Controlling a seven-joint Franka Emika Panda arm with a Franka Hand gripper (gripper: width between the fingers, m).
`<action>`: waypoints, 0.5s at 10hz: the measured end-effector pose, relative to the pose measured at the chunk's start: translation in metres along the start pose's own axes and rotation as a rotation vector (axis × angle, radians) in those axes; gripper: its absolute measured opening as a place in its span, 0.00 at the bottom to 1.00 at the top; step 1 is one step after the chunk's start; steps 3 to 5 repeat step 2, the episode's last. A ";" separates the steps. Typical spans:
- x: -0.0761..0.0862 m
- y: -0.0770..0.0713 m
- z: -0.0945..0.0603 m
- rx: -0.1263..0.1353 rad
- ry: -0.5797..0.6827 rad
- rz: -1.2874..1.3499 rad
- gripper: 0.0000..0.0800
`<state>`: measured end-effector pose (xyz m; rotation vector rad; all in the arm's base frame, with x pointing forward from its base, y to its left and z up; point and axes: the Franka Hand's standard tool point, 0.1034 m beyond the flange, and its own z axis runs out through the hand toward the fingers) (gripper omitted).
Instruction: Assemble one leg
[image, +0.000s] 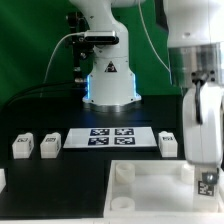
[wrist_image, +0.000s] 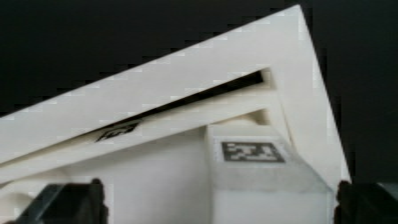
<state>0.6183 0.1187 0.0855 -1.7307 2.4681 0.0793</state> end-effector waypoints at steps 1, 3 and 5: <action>0.001 0.000 0.003 -0.001 0.003 0.000 0.81; 0.001 0.001 0.005 -0.004 0.006 -0.001 0.81; 0.001 0.001 0.005 -0.004 0.006 -0.001 0.81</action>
Offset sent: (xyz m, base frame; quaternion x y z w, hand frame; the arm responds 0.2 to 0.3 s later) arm 0.0000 0.0000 0.0000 0.0000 0.0000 0.0000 1.0000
